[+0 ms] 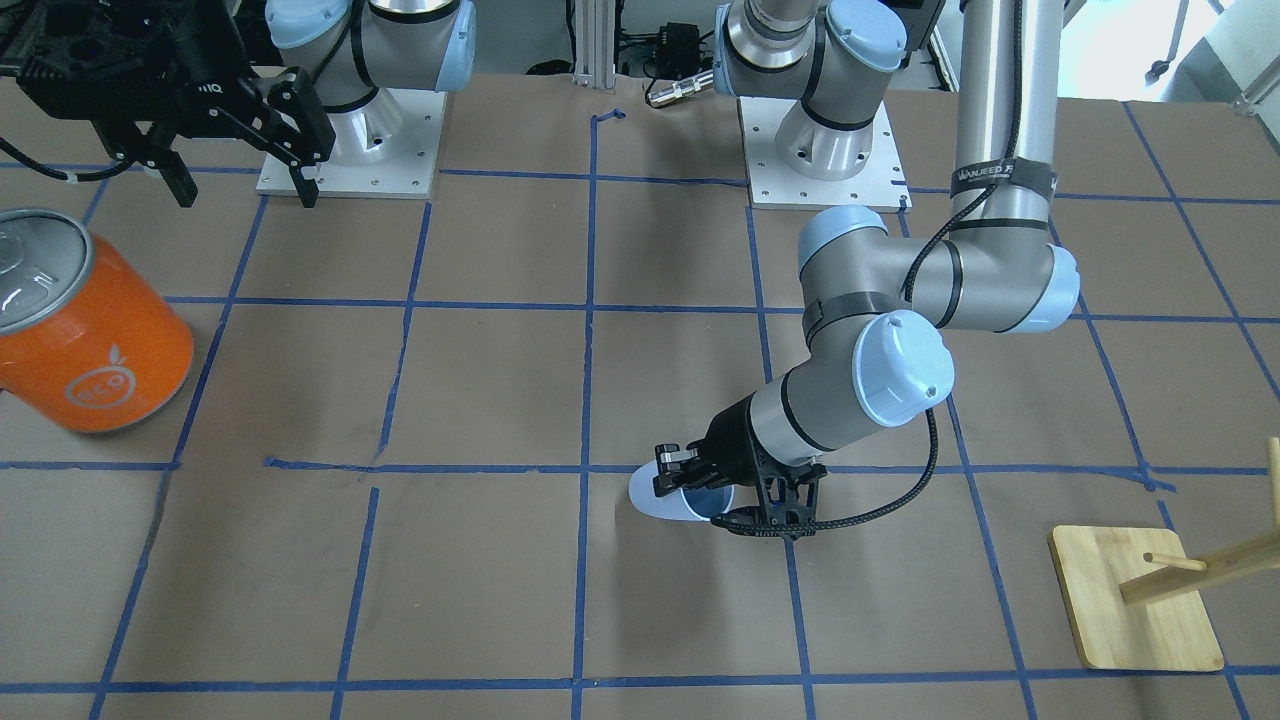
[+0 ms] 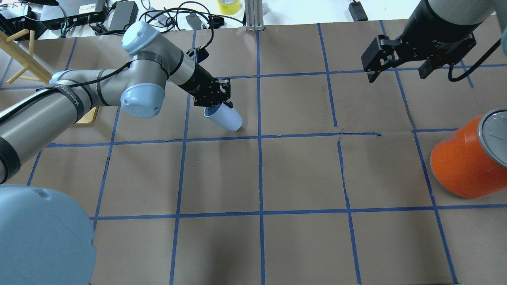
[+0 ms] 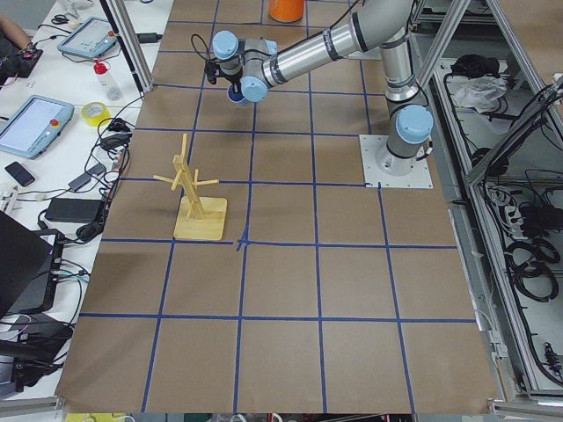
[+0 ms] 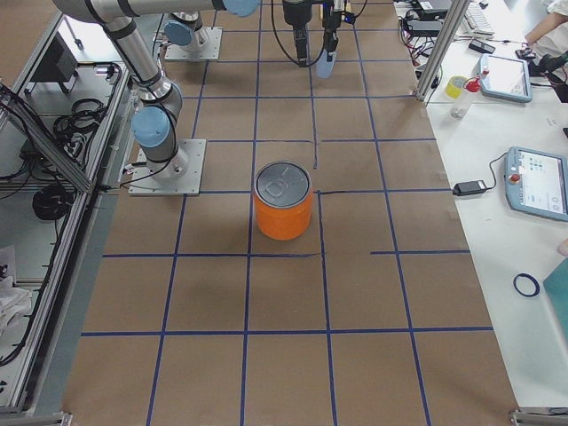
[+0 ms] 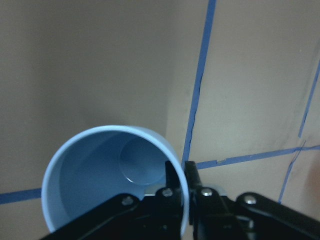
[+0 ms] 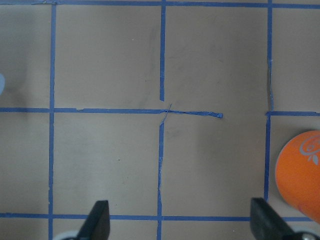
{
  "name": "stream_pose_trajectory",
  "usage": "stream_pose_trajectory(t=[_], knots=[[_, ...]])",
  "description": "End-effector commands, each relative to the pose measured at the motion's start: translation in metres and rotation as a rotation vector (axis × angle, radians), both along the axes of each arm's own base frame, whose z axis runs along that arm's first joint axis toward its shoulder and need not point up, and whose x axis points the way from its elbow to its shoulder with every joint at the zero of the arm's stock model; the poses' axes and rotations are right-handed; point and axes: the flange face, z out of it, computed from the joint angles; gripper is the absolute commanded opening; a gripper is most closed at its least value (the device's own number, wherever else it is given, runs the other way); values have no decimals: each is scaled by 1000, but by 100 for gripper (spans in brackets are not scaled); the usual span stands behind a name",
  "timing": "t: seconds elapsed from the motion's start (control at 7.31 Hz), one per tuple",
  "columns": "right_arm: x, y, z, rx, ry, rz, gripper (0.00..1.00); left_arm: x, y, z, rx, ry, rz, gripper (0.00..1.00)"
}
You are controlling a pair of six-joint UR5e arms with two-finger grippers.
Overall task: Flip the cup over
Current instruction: 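Lift the cup with the left gripper and turn it upright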
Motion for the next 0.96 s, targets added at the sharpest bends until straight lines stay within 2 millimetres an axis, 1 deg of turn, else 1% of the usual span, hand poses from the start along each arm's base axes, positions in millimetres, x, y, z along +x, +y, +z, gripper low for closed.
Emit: stream_pose_trajectory(t=[0.0, 0.14, 0.27, 0.41, 0.55, 0.68, 0.82], knots=[[0, 0, -1, 1, 1, 0, 100, 15, -2, 33, -55, -154, 4, 0], [0, 1, 0, 2, 1, -1, 100, 30, -13, 60, -144, -306, -71, 0], [0, 1, -1, 4, 1, -3, 100, 40, -26, 76, -202, -401, -148, 0], [0, 1, -1, 4, 2, -3, 100, 58, -32, 70, -201, -476, -198, 0], [0, 0, -2, 7, 1, -3, 100, 94, -40, 66, -194, -521, -248, 0], [0, 1, -1, 7, 1, -3, 100, 119, -45, 57, -184, -525, -252, 0], [0, 1, -1, 8, 1, -3, 100, 119, -52, 36, -179, -525, -233, 0]])
